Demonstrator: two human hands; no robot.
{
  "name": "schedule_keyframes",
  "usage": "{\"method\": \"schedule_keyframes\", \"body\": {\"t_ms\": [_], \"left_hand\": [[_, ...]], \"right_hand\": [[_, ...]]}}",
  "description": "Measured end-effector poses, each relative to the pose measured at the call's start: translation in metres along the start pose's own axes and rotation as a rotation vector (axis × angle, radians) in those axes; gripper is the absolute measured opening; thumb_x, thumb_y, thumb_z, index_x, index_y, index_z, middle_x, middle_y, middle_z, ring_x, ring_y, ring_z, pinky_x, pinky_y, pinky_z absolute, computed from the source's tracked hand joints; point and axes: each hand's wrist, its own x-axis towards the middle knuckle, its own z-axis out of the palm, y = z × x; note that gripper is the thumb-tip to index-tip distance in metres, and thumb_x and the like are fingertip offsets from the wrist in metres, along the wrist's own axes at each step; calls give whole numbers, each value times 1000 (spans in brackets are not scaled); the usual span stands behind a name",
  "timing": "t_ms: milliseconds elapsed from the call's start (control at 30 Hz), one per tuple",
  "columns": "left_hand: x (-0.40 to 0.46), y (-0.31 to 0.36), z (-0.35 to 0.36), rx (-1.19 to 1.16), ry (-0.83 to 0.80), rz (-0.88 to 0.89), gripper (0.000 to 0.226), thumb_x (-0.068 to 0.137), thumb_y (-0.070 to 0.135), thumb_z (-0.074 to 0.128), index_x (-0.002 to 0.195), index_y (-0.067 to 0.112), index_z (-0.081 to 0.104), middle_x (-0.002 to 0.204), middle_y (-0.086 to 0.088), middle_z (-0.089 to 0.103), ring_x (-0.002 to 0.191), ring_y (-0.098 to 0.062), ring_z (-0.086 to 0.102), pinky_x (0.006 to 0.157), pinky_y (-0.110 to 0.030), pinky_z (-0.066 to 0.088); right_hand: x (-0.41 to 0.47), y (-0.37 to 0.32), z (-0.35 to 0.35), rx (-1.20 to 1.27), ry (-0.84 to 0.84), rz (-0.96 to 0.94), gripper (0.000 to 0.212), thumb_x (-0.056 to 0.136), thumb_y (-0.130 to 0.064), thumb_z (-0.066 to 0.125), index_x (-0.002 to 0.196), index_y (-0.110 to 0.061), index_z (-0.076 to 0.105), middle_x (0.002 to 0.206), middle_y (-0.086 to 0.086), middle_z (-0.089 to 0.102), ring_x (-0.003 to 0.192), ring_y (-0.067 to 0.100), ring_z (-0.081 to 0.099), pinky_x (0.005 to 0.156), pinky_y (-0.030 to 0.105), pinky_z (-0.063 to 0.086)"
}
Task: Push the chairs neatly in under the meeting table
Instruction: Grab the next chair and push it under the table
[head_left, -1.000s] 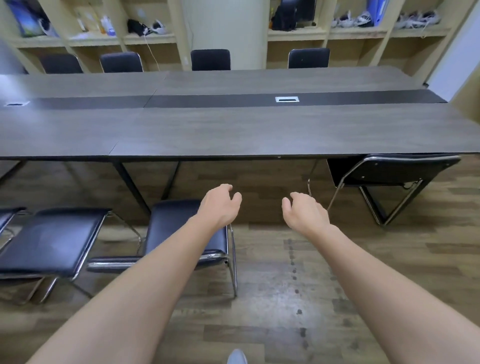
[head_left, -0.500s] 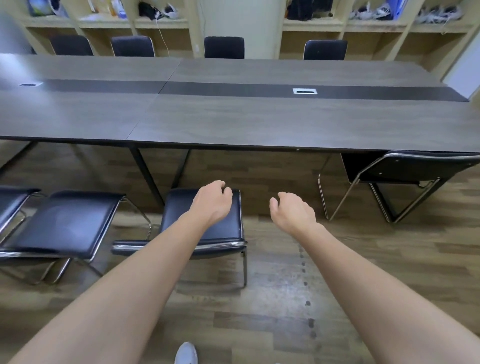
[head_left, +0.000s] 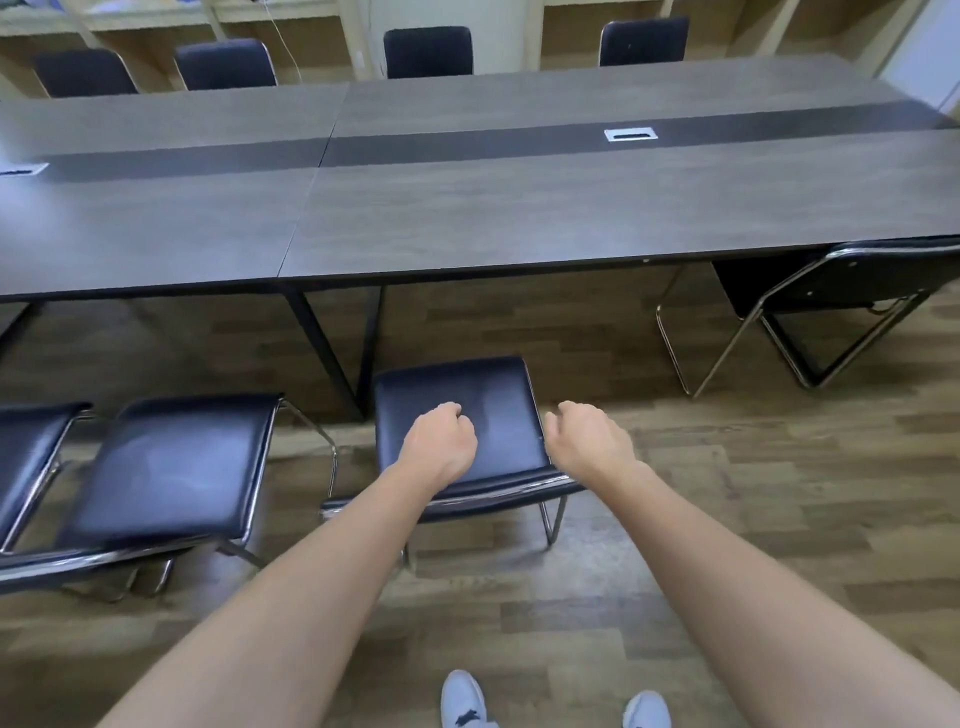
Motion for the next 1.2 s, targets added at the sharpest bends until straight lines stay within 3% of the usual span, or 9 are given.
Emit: {"method": "schedule_keyframes", "body": {"t_ms": [167,233,300,467,567,733,900,1033,1200], "left_hand": [[1,-28,24,-31,-96,-11,30,101,21,30,109,19,59,119,-6,61,109,-28,52,96,-34,41],[1,-37,32,-44,-105,-18,28,101,20,31,75,31,35,105,-5,54,93,-23,42,93,-35,42],[1,-43,37,-50,-116,-34,35,101,20,31,70,31,22,109,-9,55,92,-20,36,95,-35,41],[6,-60,42,-27,-185,-48,29,103,24,32,114,14,56,126,-11,60,116,-32,52,98,-35,40],[10,-73,48,19,-213,-80,43,103,29,33,135,9,52,138,-12,57,128,-32,49,101,-35,39],[22,-90,57,18,-213,-141,44,103,30,34,136,6,51,137,-15,57,129,-34,47,108,-38,36],[36,-98,68,99,-165,-179,45,103,33,31,137,11,52,134,-9,59,134,-26,42,120,-46,10],[42,-128,73,178,13,-333,58,96,55,41,131,12,57,135,-8,57,139,-23,37,122,-44,6],[44,-159,74,97,223,-539,99,81,74,52,151,7,32,162,-15,20,151,-28,9,121,-45,9]], "right_hand": [[-10,-16,36,-29,-62,58,36,99,-34,29,103,-12,56,116,12,60,101,34,58,79,38,40],[-12,-18,48,-38,-82,66,36,99,-33,28,102,-10,56,115,12,60,99,33,58,77,37,39],[-14,-18,58,-39,-93,76,35,99,-31,29,100,-9,56,114,14,60,99,33,57,77,37,39],[-13,-13,78,3,-113,92,36,99,-29,32,102,-7,59,116,14,61,106,33,56,84,36,42],[-9,-12,92,1,-122,67,38,101,-29,32,105,-5,62,119,15,62,115,33,52,91,38,41],[4,-15,114,-75,-170,28,42,101,-29,30,116,-7,62,126,12,60,132,35,38,107,41,31],[22,-21,135,-88,-264,32,43,99,-30,26,115,-12,62,132,5,56,135,29,33,115,53,17],[34,-12,143,-103,-238,56,49,101,-33,22,119,-17,64,138,0,54,142,25,27,118,54,0],[49,7,144,-160,-187,184,56,99,-48,20,123,-25,65,142,1,50,143,24,22,116,55,-3]]}}
